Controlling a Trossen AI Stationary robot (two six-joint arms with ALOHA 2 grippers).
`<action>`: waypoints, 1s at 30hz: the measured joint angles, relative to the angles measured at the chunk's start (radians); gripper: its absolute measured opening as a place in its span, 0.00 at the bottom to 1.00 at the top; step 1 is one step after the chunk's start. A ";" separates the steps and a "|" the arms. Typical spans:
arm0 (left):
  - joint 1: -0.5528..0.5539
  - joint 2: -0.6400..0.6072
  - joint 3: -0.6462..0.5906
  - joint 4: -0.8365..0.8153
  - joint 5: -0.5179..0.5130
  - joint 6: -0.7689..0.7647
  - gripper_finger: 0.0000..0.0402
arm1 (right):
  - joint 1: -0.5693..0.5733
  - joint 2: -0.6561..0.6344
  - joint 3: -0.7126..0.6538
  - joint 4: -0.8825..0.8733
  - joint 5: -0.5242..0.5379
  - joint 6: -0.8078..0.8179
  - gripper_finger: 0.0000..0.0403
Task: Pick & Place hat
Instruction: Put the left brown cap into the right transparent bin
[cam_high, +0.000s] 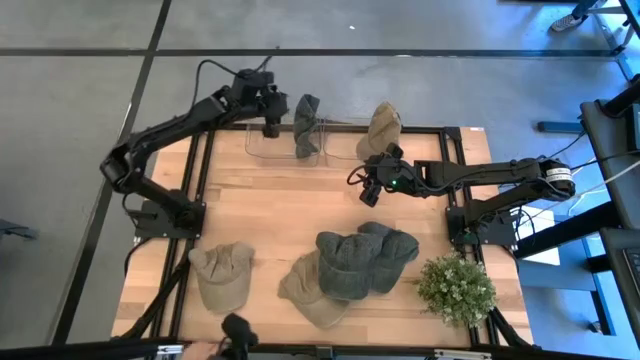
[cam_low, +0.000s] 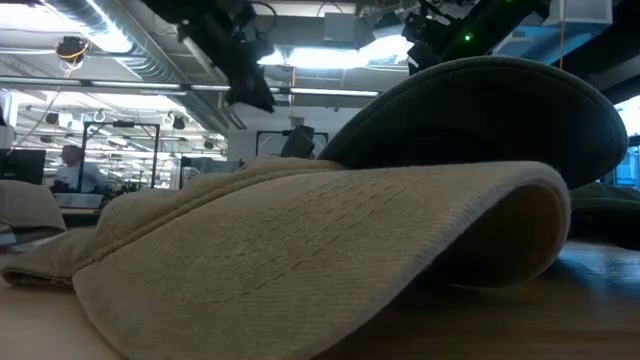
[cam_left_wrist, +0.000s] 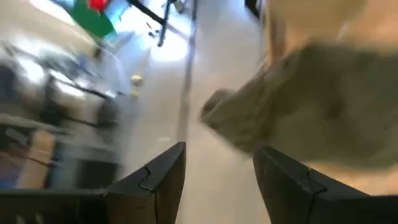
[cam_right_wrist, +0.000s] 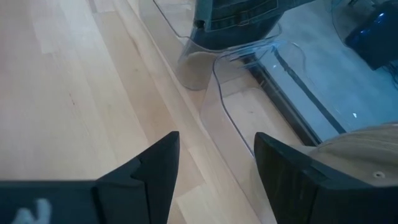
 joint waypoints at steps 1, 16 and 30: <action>0.000 -0.016 0.000 -0.034 0.049 -0.077 0.45 | 0.000 0.000 0.000 0.000 -0.011 0.000 0.52; -0.343 -0.120 -0.087 -0.485 0.027 -0.545 0.45 | 0.000 0.000 0.000 0.000 -0.076 -0.006 0.52; -0.764 -0.137 -0.222 -0.846 -0.093 -1.351 0.45 | 0.000 0.000 0.000 0.000 -0.077 -0.032 0.52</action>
